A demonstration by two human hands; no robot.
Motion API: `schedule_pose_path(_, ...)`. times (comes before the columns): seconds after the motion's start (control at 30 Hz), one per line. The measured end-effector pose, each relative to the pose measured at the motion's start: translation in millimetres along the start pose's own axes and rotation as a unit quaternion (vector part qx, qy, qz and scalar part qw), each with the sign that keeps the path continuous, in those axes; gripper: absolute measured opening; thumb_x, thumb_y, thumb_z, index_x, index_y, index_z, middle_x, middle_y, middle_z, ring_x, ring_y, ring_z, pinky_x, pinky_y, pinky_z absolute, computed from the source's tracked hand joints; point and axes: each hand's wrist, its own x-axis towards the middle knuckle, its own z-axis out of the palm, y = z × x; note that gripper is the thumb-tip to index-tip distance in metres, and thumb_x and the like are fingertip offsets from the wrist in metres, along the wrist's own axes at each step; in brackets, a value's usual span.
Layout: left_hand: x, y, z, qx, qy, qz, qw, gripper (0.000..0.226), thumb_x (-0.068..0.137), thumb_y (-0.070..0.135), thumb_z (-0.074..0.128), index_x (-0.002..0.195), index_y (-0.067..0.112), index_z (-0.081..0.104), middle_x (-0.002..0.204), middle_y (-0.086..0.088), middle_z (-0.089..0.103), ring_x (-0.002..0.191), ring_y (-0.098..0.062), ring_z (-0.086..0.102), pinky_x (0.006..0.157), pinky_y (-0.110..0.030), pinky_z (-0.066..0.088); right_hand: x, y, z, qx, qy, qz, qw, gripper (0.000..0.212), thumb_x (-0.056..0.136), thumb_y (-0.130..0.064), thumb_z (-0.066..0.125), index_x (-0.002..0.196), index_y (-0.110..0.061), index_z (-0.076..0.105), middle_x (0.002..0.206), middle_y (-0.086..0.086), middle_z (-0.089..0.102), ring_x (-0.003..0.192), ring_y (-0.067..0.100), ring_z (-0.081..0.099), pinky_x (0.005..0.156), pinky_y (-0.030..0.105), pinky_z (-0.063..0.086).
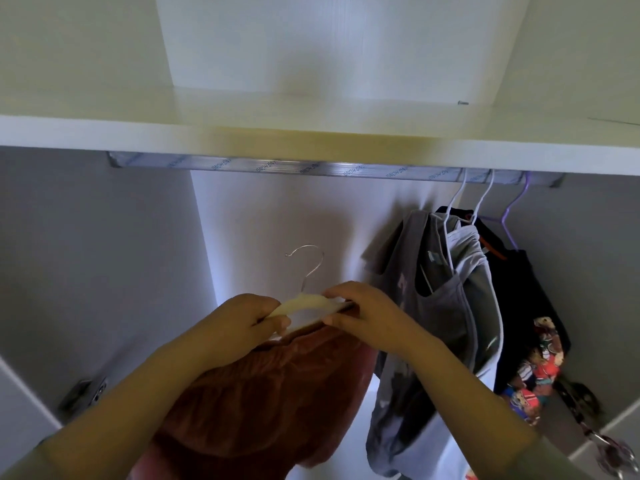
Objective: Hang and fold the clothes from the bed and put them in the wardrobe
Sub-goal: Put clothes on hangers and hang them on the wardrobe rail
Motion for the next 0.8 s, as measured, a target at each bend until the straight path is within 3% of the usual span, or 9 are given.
schedule_pose_path(0.13,-7,-9,-9,0.027,-0.015,0.012,0.999,0.032,0.096,0.031,0.057,0.064,0.037,0.056,0.061,0.017,0.058,0.056,-0.001,0.051,0.056,-0.014,0.039,-5,-7,11,0.004,-0.044,-0.003,0.999,0.017,0.09,-0.038,0.068,0.084,-0.023,0.066,0.067,-0.009,0.054,0.06,0.002,0.048,0.058,0.02,0.038)
schedule_pose_path(0.2,-9,-13,-10,0.01,-0.007,0.016,1.0,0.031,0.095,0.03,0.059,0.065,0.039,0.059,0.063,0.015,0.059,0.057,-0.001,0.053,0.056,-0.014,0.04,-8,-11,17,0.037,-0.065,0.022,0.997,0.019,0.091,-0.038,0.067,0.079,-0.023,0.067,0.064,-0.007,0.056,0.055,0.003,0.048,0.055,0.02,0.038)
schedule_pose_path(0.3,-7,-18,-11,0.0,0.03,0.021,0.999,0.025,0.094,0.029,0.061,0.07,0.021,0.06,0.062,0.006,0.055,0.057,-0.004,0.051,0.055,-0.017,0.038,-16,-18,26,0.118,-0.073,0.051,0.989,0.025,0.094,-0.038,0.063,0.076,-0.021,0.068,0.06,-0.007,0.055,0.051,0.004,0.045,0.051,0.019,0.036)
schedule_pose_path(0.4,-5,-19,-10,0.029,0.048,0.033,0.998,0.021,0.095,0.031,0.058,0.079,0.019,0.061,0.066,0.004,0.056,0.062,-0.008,0.053,0.058,-0.018,0.04,-24,-23,33,0.168,-0.048,0.071,0.982,0.033,0.095,-0.038,0.06,0.069,-0.02,0.066,0.053,-0.009,0.048,0.049,0.006,0.042,0.05,0.021,0.035)
schedule_pose_path(0.5,-2,-15,-8,0.029,0.087,0.031,0.995,0.007,0.094,0.031,0.059,0.095,0.028,0.064,0.086,0.013,0.065,0.08,-0.004,0.06,0.073,-0.023,0.048,-31,-26,34,0.172,-0.015,0.096,0.98,0.033,0.097,-0.033,0.059,0.065,-0.025,0.062,0.056,-0.008,0.056,0.053,0.008,0.047,0.054,0.025,0.039)
schedule_pose_path(0.63,3,-16,-8,0.009,0.122,0.032,0.992,0.026,0.091,0.023,0.065,0.117,0.024,0.063,0.111,0.011,0.064,0.101,-0.005,0.06,0.092,-0.022,0.048,-38,-25,23,0.173,0.045,0.153,0.972,0.035,0.098,-0.026,0.057,0.076,0.0,0.064,0.062,0.006,0.064,0.058,0.019,0.055,0.061,0.034,0.043)
schedule_pose_path(0.73,7,-14,-4,-0.035,0.117,0.031,0.992,0.027,0.089,0.022,0.068,0.116,0.024,0.064,0.11,0.012,0.065,0.099,0.002,0.06,0.086,-0.007,0.044,-45,-20,7,0.197,0.105,0.217,0.95,0.032,0.098,-0.02,0.057,0.079,0.005,0.063,0.05,-0.007,0.056,0.048,0.005,0.049,0.06,0.029,0.039)
schedule_pose_path(0.8,11,-12,-2,-0.061,0.116,0.024,0.991,0.021,0.089,0.021,0.067,0.11,0.025,0.067,0.105,0.015,0.067,0.095,0.006,0.061,0.08,-0.004,0.044,-47,-19,-5,0.238,0.137,0.254,0.927,0.028,0.098,-0.017,0.056,0.091,0.009,0.064,0.064,0.004,0.058,0.06,0.013,0.052,0.066,0.032,0.041)
